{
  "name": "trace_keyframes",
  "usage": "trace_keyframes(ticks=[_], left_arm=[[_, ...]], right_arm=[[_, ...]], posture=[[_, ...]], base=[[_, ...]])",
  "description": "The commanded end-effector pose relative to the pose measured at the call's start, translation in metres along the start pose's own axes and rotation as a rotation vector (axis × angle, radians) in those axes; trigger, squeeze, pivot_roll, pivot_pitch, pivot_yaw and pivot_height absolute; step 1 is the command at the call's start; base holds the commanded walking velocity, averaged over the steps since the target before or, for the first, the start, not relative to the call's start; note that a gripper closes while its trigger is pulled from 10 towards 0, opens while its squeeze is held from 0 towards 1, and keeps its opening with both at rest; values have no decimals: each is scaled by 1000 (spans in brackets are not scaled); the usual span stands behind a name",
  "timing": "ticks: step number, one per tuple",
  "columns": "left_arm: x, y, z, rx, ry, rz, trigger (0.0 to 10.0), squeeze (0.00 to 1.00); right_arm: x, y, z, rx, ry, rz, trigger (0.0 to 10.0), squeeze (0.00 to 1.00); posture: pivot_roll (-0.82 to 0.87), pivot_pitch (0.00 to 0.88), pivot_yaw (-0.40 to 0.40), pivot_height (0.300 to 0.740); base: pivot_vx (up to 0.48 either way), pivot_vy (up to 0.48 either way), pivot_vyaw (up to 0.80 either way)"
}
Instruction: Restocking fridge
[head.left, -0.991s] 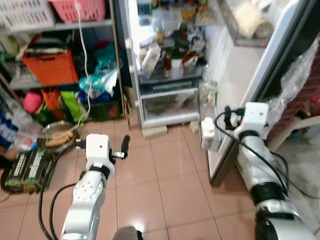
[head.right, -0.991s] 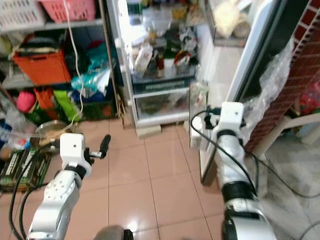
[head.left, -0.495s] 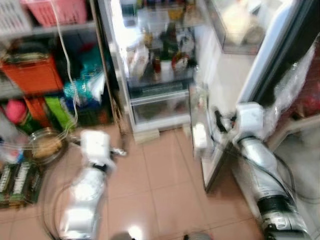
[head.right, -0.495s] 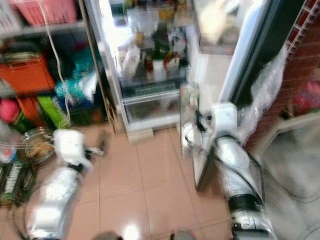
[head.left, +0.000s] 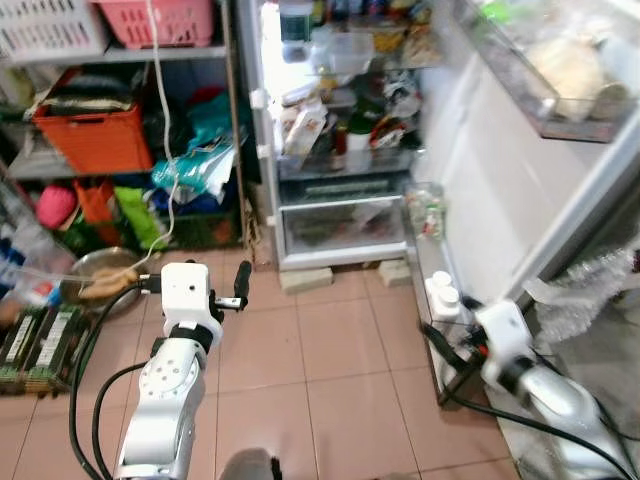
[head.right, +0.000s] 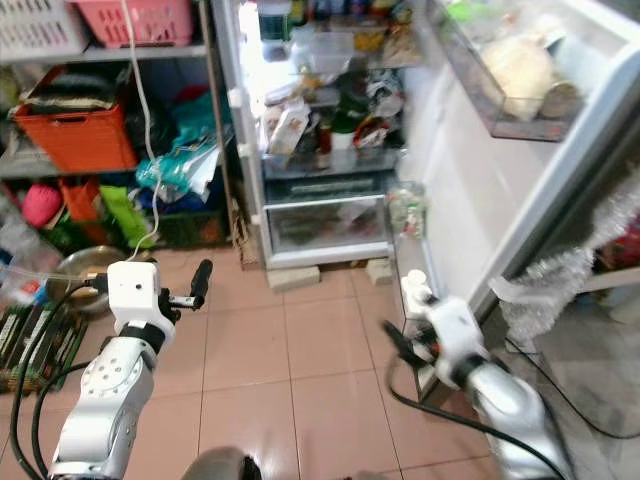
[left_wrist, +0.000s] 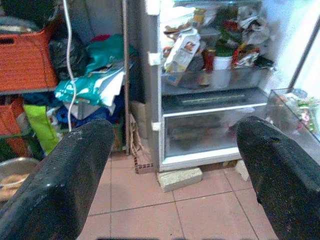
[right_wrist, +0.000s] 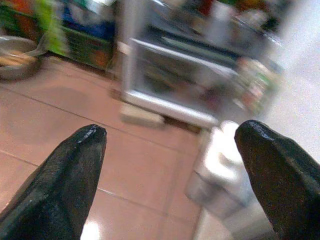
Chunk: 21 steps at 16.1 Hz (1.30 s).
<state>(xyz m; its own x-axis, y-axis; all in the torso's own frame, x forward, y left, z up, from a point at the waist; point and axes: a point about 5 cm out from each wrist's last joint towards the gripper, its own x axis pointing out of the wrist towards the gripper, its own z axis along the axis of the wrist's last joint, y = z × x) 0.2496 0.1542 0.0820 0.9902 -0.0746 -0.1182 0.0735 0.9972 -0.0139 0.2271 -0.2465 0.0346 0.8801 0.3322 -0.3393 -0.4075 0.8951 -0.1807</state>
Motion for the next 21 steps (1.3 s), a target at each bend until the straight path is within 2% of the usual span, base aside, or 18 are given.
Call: trace_keyframes(ticks=[1,2,3,5,6,9,11,13,15,18,19,21], left_arm=[[0,-1,2,2,-10,-4,10000,0],[0,-1,2,4,-10,-5,10000,0],[0,-1,3,5,-10,-5,10000,0],[-2,1,3,13,-8,-2,10000,0],[-3,2,3,15,-7,3,10000,0],[-6,5,2,19,-1,14,10000,0],[-7,4,2,20,0,13,10000,0],[-8,5,1,21,4,10,10000,0],[-6,4,1,22,8,3,10000,0],[-5,2,2,22,7,-6,10000,0],[-5,2,3,24,5,-3,10000,0],[-6,4,3,26,2,4,10000,0]], right_arm=[[1,-14,3,-18,1,-91,10000,0],[8,-32,9,-17,18,-236,10000,0],[11,-40,12,-15,23,-297,10000,0],[22,-67,33,8,5,-496,10000,0],[24,-76,40,11,-1,-557,10000,0],[24,-97,52,0,16,-724,10000,0],[22,-101,53,-13,28,-773,10000,0],[21,-102,51,-7,32,-804,10000,0],[28,-99,53,41,8,-783,10000,0],[53,-85,75,191,-135,-647,10000,0],[64,-76,88,221,-192,-553,10000,0],[74,-62,95,247,-229,-425,10000,0]], posture=[[67,17,21,740],[70,19,25,740],[70,19,25,740],[88,19,25,740],[88,19,25,740],[106,26,20,740],[105,28,22,740],[101,30,29,740],[99,29,31,740],[104,30,37,740],[109,28,36,740],[109,28,36,740]], base=[[0,0,0],[0,0,0],[0,0,0],[0,0,0],[0,0,0],[0,0,0],[0,0,0],[0,0,0],[0,0,0],[0,0,0],[0,0,0],[0,0,0]])
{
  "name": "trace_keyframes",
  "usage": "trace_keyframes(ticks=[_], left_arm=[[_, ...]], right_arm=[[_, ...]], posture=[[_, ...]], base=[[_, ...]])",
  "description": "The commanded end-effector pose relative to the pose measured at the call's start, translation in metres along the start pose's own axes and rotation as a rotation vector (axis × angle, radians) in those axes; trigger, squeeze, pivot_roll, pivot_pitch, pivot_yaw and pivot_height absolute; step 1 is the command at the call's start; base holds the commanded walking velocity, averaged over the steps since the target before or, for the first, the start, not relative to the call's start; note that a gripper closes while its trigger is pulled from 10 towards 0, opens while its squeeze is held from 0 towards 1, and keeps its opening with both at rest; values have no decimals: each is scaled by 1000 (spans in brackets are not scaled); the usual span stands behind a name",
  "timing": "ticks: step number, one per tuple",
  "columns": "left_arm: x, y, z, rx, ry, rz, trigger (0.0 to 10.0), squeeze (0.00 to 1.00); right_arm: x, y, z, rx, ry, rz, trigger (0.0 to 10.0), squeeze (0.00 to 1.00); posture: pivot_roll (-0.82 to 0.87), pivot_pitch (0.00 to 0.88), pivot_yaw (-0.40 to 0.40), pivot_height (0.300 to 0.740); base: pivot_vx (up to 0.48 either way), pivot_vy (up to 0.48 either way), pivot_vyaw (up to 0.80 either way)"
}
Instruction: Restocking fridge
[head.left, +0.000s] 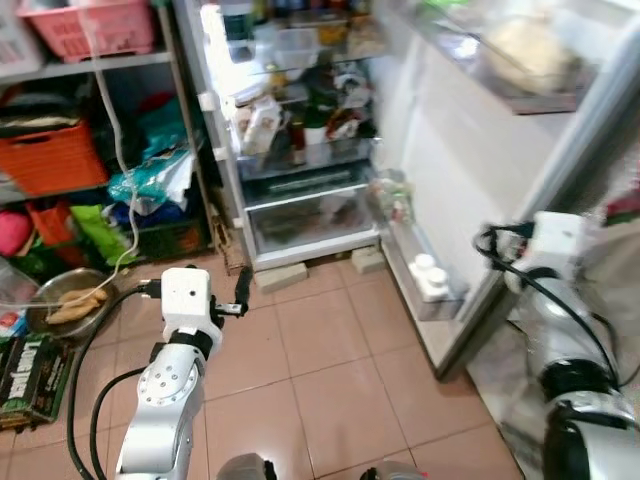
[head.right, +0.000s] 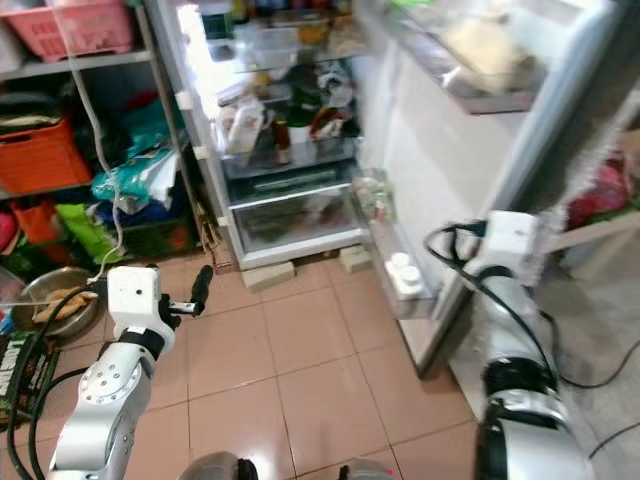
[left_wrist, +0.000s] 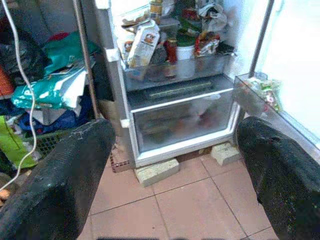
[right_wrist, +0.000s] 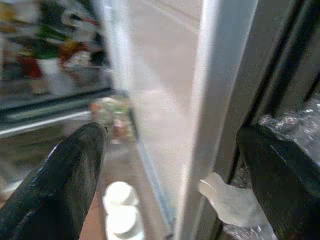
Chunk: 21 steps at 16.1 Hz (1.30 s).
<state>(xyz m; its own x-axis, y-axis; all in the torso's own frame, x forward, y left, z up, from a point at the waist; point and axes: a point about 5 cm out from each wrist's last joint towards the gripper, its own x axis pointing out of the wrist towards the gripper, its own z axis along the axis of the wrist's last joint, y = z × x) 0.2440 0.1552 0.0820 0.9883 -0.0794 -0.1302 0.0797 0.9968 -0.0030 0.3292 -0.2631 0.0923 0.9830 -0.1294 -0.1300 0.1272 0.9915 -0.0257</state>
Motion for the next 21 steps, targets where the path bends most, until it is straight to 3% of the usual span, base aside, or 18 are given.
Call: trace_keyframes(ticks=[1,3,6,8,9,11,13,18,21], left_arm=[[-1,4,4,15,-11,14,10000,0],[-1,5,3,16,-10,18,10000,0],[2,3,4,15,-12,8,10000,0],[5,1,5,13,-15,-1,10000,0],[5,1,5,13,-15,-2,10000,0],[6,0,4,9,-16,-1,10000,0],[6,0,4,7,-14,-1,10000,0],[5,-2,1,-2,-3,-6,10000,0],[5,-3,-3,-7,7,-3,10000,0]], right_arm=[[6,26,16,24,-62,171,10000,0],[-6,54,7,100,-20,423,10000,0],[-38,77,-7,129,52,750,10000,0],[-72,80,-23,107,163,937,10000,0],[-75,80,-25,103,174,953,10000,0],[-104,68,-46,-35,290,1053,10000,0],[-113,59,-56,-118,336,1072,10000,0],[-98,47,-59,-268,297,866,10000,0],[-83,51,-56,-238,241,698,10000,0]], posture=[[109,28,36,740],[114,23,27,740],[101,20,33,740],[89,16,36,740],[88,15,36,740],[84,14,33,740],[84,14,33,740],[74,16,28,740],[70,9,17,740]], base=[[0,0,0],[0,0,0],[0,0,0],[0,0,0],[0,0,0],[0,0,0],[0,0,0],[0,0,0],[0,0,0]])
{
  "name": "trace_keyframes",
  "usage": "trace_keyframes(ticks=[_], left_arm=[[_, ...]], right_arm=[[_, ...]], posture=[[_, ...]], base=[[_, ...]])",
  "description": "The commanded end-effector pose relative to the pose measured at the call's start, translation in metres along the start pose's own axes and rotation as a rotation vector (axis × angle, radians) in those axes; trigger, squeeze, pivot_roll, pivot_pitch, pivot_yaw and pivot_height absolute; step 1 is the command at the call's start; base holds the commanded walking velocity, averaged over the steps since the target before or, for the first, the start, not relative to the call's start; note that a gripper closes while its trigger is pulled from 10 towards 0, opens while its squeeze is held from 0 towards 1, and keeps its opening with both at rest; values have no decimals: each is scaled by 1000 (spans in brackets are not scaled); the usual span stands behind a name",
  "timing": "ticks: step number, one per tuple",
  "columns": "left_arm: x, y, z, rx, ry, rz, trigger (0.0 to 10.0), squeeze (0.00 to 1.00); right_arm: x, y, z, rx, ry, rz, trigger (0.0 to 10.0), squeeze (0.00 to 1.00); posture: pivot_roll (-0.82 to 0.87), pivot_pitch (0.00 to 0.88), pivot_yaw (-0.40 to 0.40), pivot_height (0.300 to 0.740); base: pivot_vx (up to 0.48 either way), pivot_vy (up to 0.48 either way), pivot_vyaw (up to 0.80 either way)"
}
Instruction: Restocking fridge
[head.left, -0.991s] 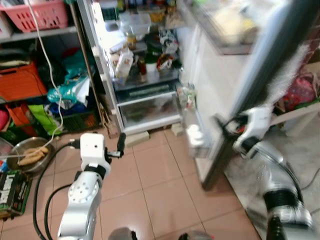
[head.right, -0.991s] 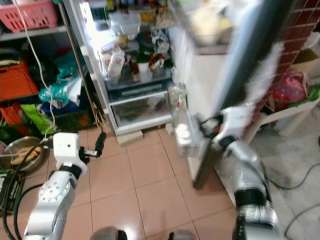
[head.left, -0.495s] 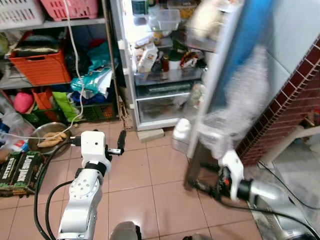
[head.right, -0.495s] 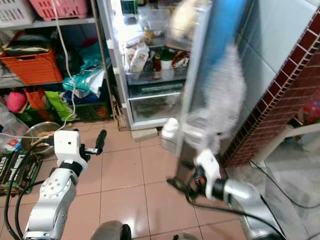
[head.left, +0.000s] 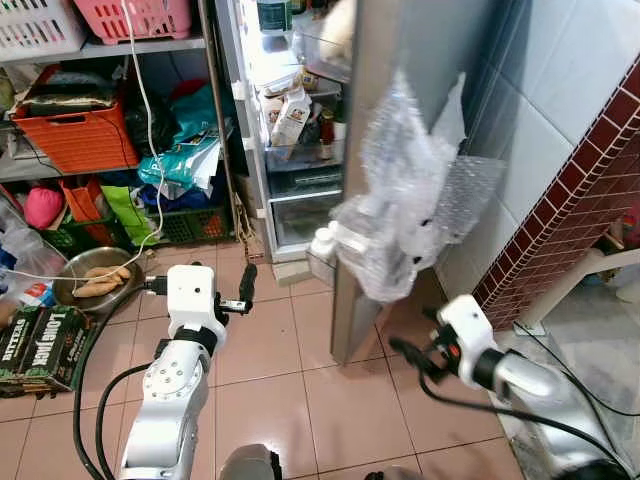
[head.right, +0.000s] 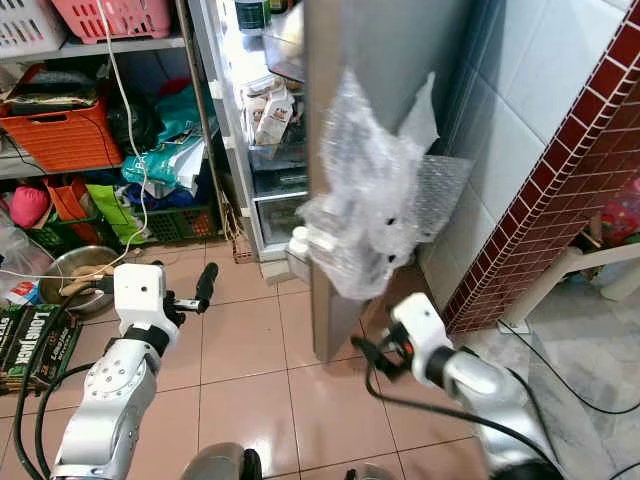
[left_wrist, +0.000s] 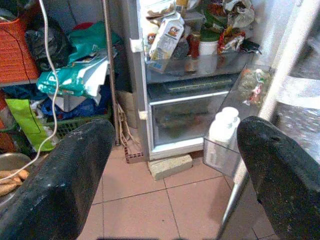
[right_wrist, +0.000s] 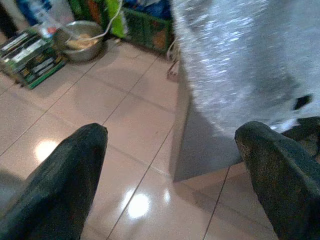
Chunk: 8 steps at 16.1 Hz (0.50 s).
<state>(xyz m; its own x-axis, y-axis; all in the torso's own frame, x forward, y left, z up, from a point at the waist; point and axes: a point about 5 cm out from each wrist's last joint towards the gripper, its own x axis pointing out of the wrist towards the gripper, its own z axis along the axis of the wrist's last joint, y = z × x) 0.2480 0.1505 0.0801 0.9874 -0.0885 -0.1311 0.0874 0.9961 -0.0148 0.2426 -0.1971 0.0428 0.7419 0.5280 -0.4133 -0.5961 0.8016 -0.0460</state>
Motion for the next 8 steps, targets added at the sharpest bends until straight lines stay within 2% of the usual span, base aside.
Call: trace_keyframes(ticks=[1,2,4,8], left_arm=[[2,0,-3,0,7,6,10000,0],[3,-1,-3,-2,9,6,10000,0],[6,-2,-3,-9,9,11,10000,0],[6,0,-4,-15,7,26,10000,0]], right_arm=[[3,-5,8,-5,-37,-70,10000,0],[6,-5,12,-10,-65,-101,10000,0],[14,-4,27,38,-150,-181,10000,0],[16,0,46,65,-263,-291,10000,0]], posture=[[67,7,16,740],[63,6,14,740],[58,9,13,740],[50,18,9,740]], base=[[0,0,0],[0,0,0],[0,0,0],[0,0,0]])
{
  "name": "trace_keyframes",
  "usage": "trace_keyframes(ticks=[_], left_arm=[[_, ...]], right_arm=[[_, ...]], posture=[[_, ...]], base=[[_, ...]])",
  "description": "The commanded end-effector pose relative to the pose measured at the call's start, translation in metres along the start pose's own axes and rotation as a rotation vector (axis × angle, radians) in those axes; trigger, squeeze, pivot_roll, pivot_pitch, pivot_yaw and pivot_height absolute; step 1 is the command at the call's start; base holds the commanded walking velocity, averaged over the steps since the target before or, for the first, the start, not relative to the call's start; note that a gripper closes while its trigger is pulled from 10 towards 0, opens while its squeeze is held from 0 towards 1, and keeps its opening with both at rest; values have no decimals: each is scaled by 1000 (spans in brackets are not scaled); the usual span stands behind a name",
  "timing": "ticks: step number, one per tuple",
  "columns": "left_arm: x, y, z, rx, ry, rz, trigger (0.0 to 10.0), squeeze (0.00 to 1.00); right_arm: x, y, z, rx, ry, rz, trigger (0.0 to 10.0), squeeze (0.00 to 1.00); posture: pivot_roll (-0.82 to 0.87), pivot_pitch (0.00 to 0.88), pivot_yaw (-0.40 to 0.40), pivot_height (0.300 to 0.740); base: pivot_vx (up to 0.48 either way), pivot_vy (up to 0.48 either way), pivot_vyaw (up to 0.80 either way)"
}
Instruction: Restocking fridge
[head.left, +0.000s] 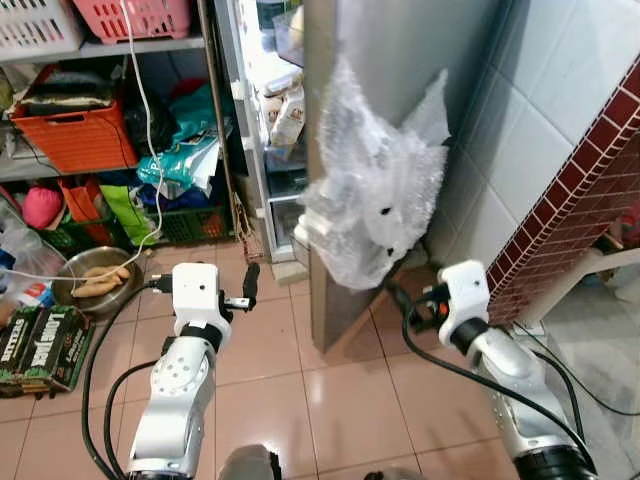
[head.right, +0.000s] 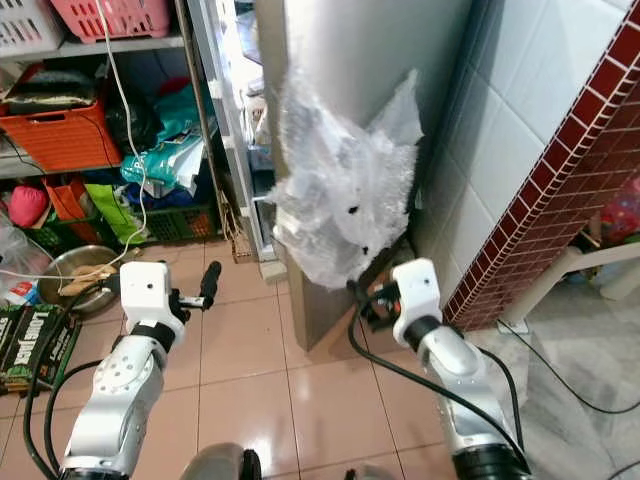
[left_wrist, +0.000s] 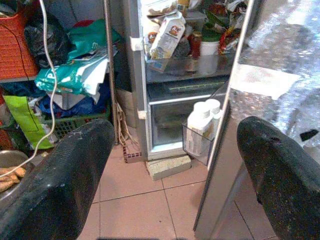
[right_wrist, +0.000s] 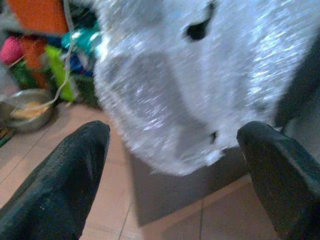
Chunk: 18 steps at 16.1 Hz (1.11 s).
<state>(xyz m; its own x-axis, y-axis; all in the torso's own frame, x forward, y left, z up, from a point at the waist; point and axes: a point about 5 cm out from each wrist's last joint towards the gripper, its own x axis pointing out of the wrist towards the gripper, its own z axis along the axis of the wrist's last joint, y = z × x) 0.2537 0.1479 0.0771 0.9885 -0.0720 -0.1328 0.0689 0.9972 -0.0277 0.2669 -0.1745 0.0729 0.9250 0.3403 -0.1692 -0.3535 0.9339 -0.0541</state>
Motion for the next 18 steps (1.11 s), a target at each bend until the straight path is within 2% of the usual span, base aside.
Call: trace_keyframes(ticks=[1,3,5,7,17,18], left_arm=[[1,2,-1,-1,4,10,10000,0],[1,1,-1,-1,-1,12,10000,0],[0,3,0,-4,-5,20,10000,0],[1,4,-1,-15,-5,24,10000,0],[3,3,1,-9,-16,16,10000,0],[3,3,1,-6,-19,15,10000,0]], right_arm=[[2,1,8,14,-38,-34,10000,0],[8,5,14,-14,-60,-53,10000,0],[10,4,16,-2,-74,-66,10000,0],[11,-1,14,3,-62,-101,10000,0],[11,-7,15,11,-80,-149,10000,0],[11,-8,15,5,-82,-153,10000,0]], posture=[[50,20,10,740],[55,21,8,740],[59,20,6,740],[63,17,4,740],[58,12,6,740],[58,12,6,740]], base=[[0,0,0],[0,0,0],[0,0,209],[0,379,416],[0,477,0],[0,0,0]])
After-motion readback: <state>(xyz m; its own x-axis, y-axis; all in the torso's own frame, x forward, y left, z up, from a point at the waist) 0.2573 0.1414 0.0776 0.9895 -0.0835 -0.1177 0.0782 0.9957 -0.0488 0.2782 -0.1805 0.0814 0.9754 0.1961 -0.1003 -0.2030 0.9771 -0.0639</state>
